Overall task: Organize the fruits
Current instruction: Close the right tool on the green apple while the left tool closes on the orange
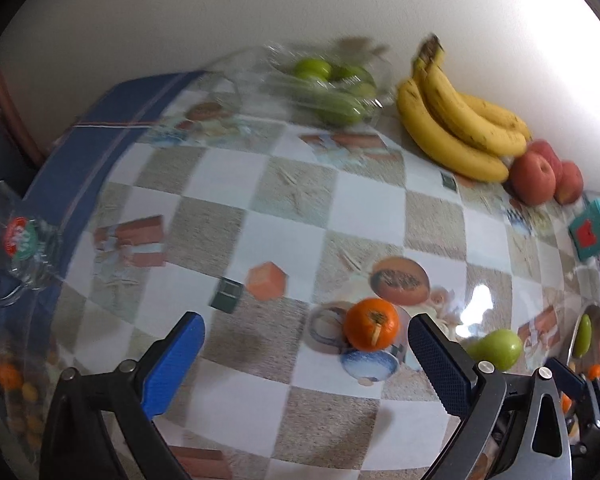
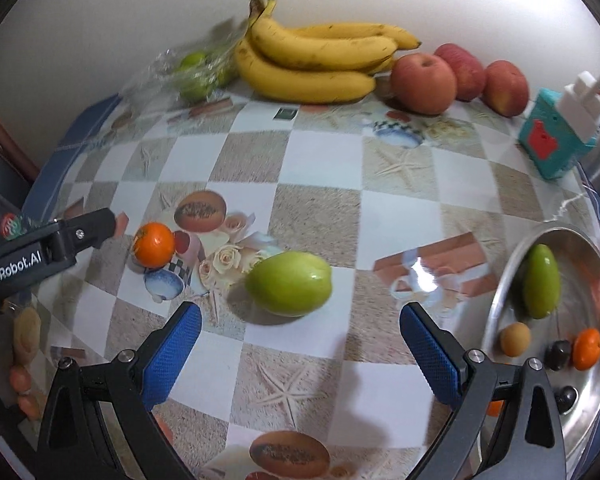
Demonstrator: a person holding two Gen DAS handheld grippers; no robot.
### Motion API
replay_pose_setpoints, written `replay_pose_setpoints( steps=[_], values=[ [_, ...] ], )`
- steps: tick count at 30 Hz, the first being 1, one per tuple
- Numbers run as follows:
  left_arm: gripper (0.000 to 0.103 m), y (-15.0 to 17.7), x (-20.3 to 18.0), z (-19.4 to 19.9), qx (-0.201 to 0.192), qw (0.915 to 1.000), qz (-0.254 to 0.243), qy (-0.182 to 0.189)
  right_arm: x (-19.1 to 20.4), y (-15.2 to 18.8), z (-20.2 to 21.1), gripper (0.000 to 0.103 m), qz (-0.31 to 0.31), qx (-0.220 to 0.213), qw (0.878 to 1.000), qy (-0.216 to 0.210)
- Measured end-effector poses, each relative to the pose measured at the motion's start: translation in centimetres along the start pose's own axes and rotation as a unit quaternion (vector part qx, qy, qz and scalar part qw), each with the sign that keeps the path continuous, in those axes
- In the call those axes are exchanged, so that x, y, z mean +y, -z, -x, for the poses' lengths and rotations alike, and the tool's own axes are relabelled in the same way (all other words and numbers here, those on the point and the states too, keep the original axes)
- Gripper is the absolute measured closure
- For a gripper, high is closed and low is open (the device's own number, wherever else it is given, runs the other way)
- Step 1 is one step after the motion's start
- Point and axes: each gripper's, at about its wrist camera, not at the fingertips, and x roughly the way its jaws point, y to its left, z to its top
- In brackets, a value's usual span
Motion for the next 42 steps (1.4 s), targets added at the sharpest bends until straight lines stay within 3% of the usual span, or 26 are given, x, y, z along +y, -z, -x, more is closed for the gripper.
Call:
replay_pose_setpoints(
  steps=[7,22,25,28,31,35,36,38,42],
  values=[
    [0.0,0.1,-1.6,-1.9,0.024,0.9993,-0.02,0.021,1.0,-0.2,-2.2,0.003,0.018,0.014,1.0,0.007],
    [0.002,0.3,-2.2,-4.2,0.05,0.9982,-0.026,0.02,2.1,-0.6,-4.4,0.004,0.046,0.011,0.998,0.04],
    [0.01,0.3,-2.2,-4.2,0.049,0.9981,-0.026,0.025,2.3,-0.8,-4.4,0.004,0.047,0.007,0.998,0.046],
    [0.012,0.3,-2.2,-4.2,0.049,0.9981,-0.024,0.029,2.3,-0.9,-4.3,0.007,0.049,0.0,0.998,0.05],
    [0.021,0.2,-2.4,-4.2,0.047,0.9979,-0.024,0.038,2.4,-1.0,-4.0,0.027,0.052,-0.007,0.997,0.054],
    [0.034,0.2,-3.0,-4.1,0.046,0.9976,-0.028,0.042,2.3,-1.1,-3.8,0.03,0.051,-0.008,0.997,0.051],
    [0.037,0.2,-3.2,-4.1,0.045,0.9976,-0.029,0.043,2.2,-1.0,-3.6,0.038,0.051,-0.009,0.997,0.051],
    [0.039,0.2,-3.3,-4.2,0.044,0.9976,-0.029,0.045,2.2,-1.0,-3.4,0.044,0.05,-0.011,0.998,0.047],
    [0.058,0.2,-3.4,-4.3,0.044,0.9972,-0.028,0.053,2.3,-1.0,-3.3,0.046,0.051,-0.011,0.998,0.047]
  ],
)
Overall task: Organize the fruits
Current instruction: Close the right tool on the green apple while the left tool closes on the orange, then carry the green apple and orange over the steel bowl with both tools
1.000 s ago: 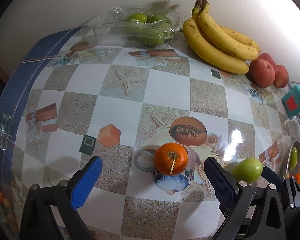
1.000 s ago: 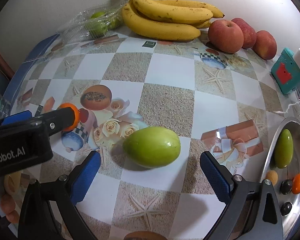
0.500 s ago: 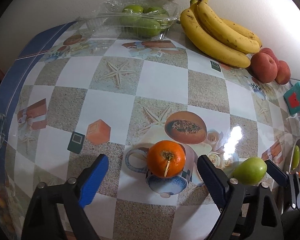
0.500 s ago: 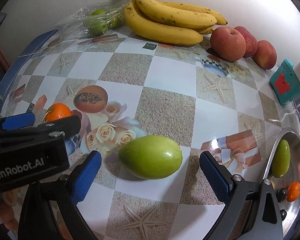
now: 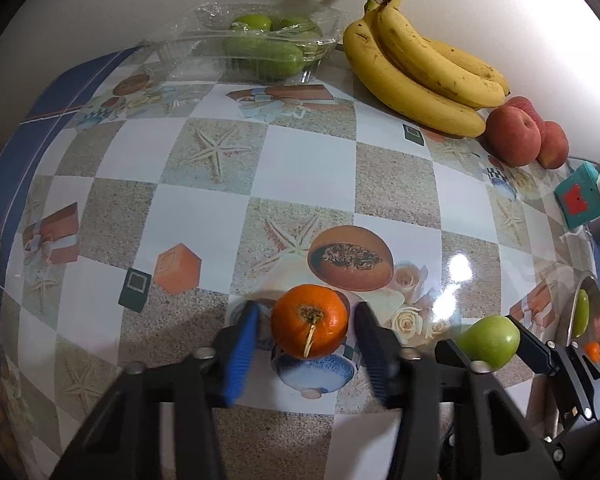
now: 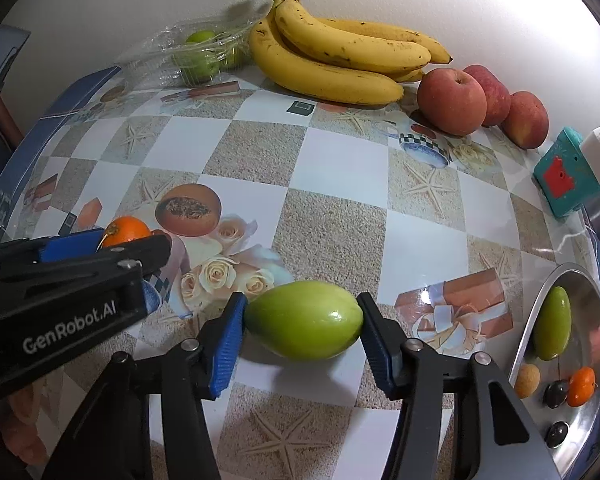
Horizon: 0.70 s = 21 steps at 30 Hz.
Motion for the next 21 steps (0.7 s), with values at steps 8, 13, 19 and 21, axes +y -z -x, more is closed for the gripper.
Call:
replay_pose_setpoints(
  steps=[8,13,19,21],
  values=[
    [0.063,-0.2,-0.1,-0.2,-0.001,1.0,0.003,0.004,-0.2,0.2,0.1,0.046,-0.006,0.0,1.0,-0.004],
    [0.063,0.0,0.2,0.2,-0.002,1.0,0.003,0.008,-0.3,0.2,0.2,0.046,-0.008,-0.001,1.0,-0.006],
    [0.064,0.0,0.4,0.9,-0.005,0.9999,0.01,0.003,-0.3,0.3,0.3,0.046,-0.011,0.0,1.0,-0.007],
    [0.064,0.0,0.4,1.1,-0.007,0.9999,0.011,0.001,-0.4,0.4,0.3,0.046,-0.014,0.001,1.0,-0.011]
  ],
)
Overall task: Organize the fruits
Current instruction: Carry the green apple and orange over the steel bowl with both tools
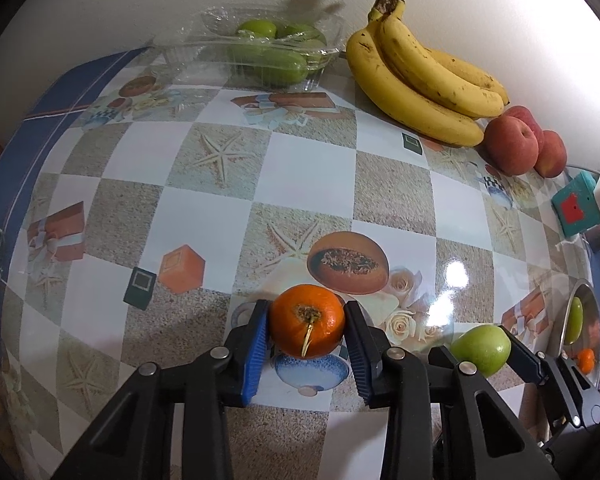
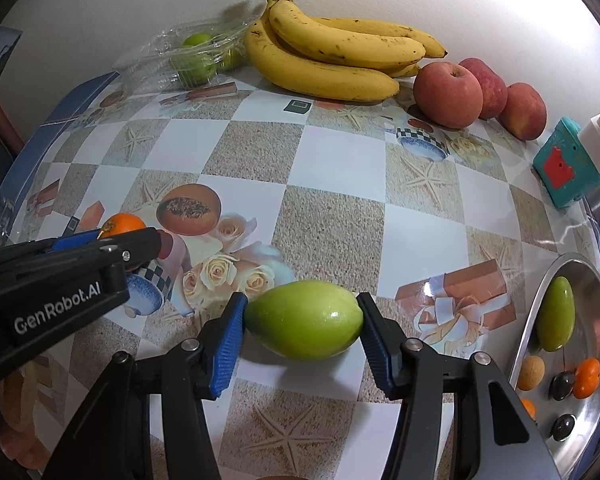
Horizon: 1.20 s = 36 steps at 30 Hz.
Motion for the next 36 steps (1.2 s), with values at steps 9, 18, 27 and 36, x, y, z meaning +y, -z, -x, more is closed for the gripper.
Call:
replay_pose_setpoints(
  steps=[9,18,27,36],
  values=[
    [0.063,0.3,-0.6,2.0,-0.015,0.9999,-0.003,-0.006,0.1,0.2,1.2,0.046,-0.008,-0.003,1.0,-0.017],
    [0.064,0.8,-1.3,4.4,-0.031,0.9994,-0.007,-0.016,-1.0,1.0,3.8,0.046,-0.032,-0.016,0.999,-0.02],
    [0.064,1.8,-3.2,7.0,-0.051,0.9983,-0.02,-0.021,-3.1,1.9,7.0,0.046,-0.066,-0.036,0.997,-0.017],
    [0.064,2.7,-7.2,8.6,-0.066,0.9962,-0.057,-0.001,-7.0,3.0,8.9,0.046,-0.111,-0.045,0.993,-0.005]
  ],
)
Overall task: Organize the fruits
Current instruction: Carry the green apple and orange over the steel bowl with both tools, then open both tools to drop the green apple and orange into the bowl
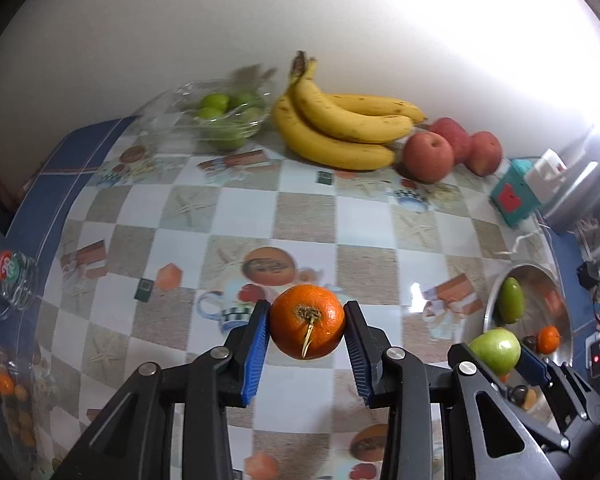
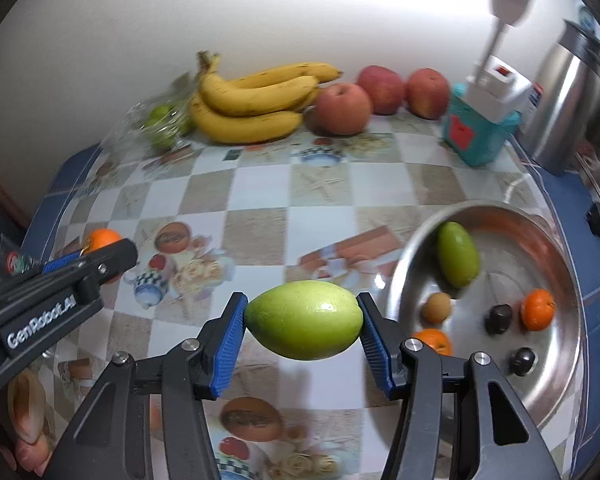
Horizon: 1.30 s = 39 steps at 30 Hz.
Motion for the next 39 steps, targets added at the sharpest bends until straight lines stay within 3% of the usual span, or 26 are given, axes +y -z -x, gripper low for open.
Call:
replay_pose_setpoints(
  steps=[10,14,21,29,39],
  values=[
    [0.064,0.3,-5.9,0.0,-0.003,0.9978,-0.064,0.019,-7.1,-1.0,0.8,0.046,-0.081,-0.009,0.996,0.025],
    [0.064,0.8,-9.5,-0.3,0.0,0.9935,-0.102,0.051,-10.1,-0.9,1.0,0.046,-0.114,-0.02,0.993,0.024],
    [0.064,2.2,-14.9,-0.9,-0.006,0.9824,-0.172,0.073,-13.9,-0.5,1.0,0.046,-0.15,-0.034,0.988,0.028],
    [0.064,2.8,-16.9,-2.1,-0.009,0.9765,-0.195,0.091,-17.2,-0.6,0.0,0.046,-0.176,-0.039,0.983,0.033],
    [0.064,3.4,-18.7,-4.4,0.003,0.973,-0.21,0.096,-18.4,-1.0,-1.6,0.046,-0.179,-0.039,0.982,0.034]
  ],
)
